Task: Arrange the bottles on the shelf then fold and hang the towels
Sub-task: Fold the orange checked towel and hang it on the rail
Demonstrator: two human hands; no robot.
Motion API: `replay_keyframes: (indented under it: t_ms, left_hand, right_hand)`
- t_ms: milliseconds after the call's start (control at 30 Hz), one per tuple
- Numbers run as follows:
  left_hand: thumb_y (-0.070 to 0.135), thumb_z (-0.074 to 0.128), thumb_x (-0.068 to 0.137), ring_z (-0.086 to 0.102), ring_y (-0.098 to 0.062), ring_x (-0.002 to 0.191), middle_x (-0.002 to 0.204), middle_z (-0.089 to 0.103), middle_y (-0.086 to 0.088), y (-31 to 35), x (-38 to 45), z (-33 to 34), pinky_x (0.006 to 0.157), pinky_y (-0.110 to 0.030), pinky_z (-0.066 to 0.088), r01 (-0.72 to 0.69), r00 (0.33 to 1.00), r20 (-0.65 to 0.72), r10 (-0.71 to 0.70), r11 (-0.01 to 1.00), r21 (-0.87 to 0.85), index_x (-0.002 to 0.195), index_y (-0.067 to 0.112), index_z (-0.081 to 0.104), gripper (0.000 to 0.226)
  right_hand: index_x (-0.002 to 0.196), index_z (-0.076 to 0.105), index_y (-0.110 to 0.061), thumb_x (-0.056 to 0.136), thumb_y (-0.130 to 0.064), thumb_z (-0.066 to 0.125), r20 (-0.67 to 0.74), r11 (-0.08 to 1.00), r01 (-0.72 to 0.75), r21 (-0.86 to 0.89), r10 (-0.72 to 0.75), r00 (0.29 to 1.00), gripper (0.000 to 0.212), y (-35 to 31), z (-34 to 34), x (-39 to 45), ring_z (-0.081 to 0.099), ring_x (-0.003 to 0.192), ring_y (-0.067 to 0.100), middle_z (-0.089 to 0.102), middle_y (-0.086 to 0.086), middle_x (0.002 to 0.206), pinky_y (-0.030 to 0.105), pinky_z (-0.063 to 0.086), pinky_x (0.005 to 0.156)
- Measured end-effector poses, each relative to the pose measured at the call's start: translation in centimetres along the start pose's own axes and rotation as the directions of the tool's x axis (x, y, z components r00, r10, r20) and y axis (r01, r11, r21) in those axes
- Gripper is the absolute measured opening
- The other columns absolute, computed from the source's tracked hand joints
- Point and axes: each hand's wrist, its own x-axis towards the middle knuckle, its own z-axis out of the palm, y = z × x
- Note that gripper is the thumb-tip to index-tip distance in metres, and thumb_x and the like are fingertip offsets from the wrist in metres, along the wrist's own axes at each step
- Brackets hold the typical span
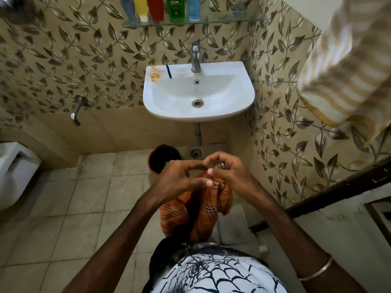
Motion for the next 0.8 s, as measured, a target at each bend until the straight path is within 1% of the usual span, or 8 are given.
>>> replay_keyframes:
  t_ms: [67,167,300,400,500,567,667,800]
  left_hand:
    - [0.036,0.080,0.078,0.068,-0.004,0.109,0.120,0.072,0.007,0.3,0.1,0.7,0.093,-0.040,0.057,-0.029,0.998,0.053,0.032,0.997,-0.069,0.124,0.023,0.069,0.049]
    - [0.024,0.079,0.081,0.072,-0.009,0.093,0.102,0.077,0.004,0.2,0.4,0.8,0.085,-0.046,0.060,-0.032,0.999,0.034,0.034,0.997,-0.072,0.109,0.018,0.075,0.029]
    - [0.022,0.082,0.077,0.073,-0.014,0.081,0.085,0.077,0.002,0.1,0.3,0.2,0.077,-0.048,0.060,-0.039,0.999,-0.019,0.038,0.998,-0.056,0.089,0.016,0.078,0.014]
    - [0.023,0.084,0.074,0.071,-0.009,0.076,0.079,0.075,0.004,0.3,0.3,0.1,0.073,-0.037,0.060,-0.052,0.998,-0.049,0.051,0.999,-0.017,0.083,0.017,0.077,0.013]
    - [0.025,0.085,0.072,0.070,-0.007,0.072,0.075,0.075,0.006,0.3,0.2,0.0,0.068,-0.029,0.058,-0.053,0.997,-0.064,0.053,0.999,0.011,0.079,0.017,0.077,0.013]
    - [0.026,0.086,0.072,0.070,-0.008,0.070,0.073,0.075,0.005,0.2,0.1,-0.1,0.065,-0.031,0.059,-0.047,0.995,-0.082,0.048,0.999,0.013,0.078,0.015,0.077,0.015]
    - [0.027,0.087,0.071,0.071,-0.010,0.069,0.073,0.075,0.003,-0.1,0.0,-0.3,0.067,-0.039,0.061,-0.020,0.994,-0.105,0.021,1.000,0.011,0.076,0.014,0.077,0.017]
    - [0.029,0.087,0.071,0.072,-0.010,0.073,0.076,0.076,0.003,-0.7,0.0,-0.2,0.072,-0.046,0.061,0.020,0.993,-0.119,-0.020,1.000,-0.004,0.078,0.015,0.077,0.018]
  right_hand:
    - [0.106,0.061,-0.013,0.093,-0.006,0.065,0.056,1.000,0.006,0.007,-0.007,0.998,0.015,0.3,0.0,0.1,0.051,0.056,0.017,0.052,0.003,0.062,0.028,0.044,0.056]
    - [0.105,0.058,-0.012,0.092,-0.013,0.068,0.095,1.000,0.004,-0.010,-0.003,0.995,0.018,0.3,-0.4,0.2,0.041,0.058,0.024,0.045,0.011,0.063,0.030,0.035,0.054]
    - [0.099,0.066,-0.017,0.088,-0.021,0.076,0.080,0.979,0.005,-0.203,0.012,0.997,0.016,0.2,-1.0,0.0,0.055,0.061,0.012,0.060,0.000,0.070,0.024,0.046,0.058]
    - [0.088,0.074,-0.019,0.087,-0.034,0.077,0.116,0.939,0.004,-0.345,0.038,0.993,0.016,0.2,-1.4,0.0,0.065,0.071,0.010,0.072,-0.002,0.081,0.031,0.053,0.067]
    - [0.076,0.073,-0.022,0.084,-0.042,0.077,0.092,0.903,-0.014,-0.430,0.059,0.994,0.022,0.2,-1.6,-0.2,0.064,0.064,0.004,0.072,-0.004,0.073,0.026,0.051,0.062]
    - [0.071,0.071,-0.024,0.081,-0.047,0.078,0.058,0.877,-0.031,-0.479,0.067,0.996,0.027,0.3,-1.8,-0.3,0.064,0.063,0.007,0.071,-0.003,0.071,0.029,0.051,0.062]
    - [0.071,0.070,-0.022,0.078,-0.057,0.076,0.042,0.851,-0.043,-0.523,0.077,0.996,0.036,0.5,-2.2,-0.5,0.069,0.071,0.018,0.072,0.000,0.074,0.042,0.058,0.071]
    - [0.071,0.067,-0.022,0.081,-0.051,0.075,0.058,0.865,0.014,-0.502,0.017,0.998,0.031,0.4,-2.3,-0.7,0.065,0.077,0.015,0.068,-0.001,0.079,0.040,0.056,0.073]
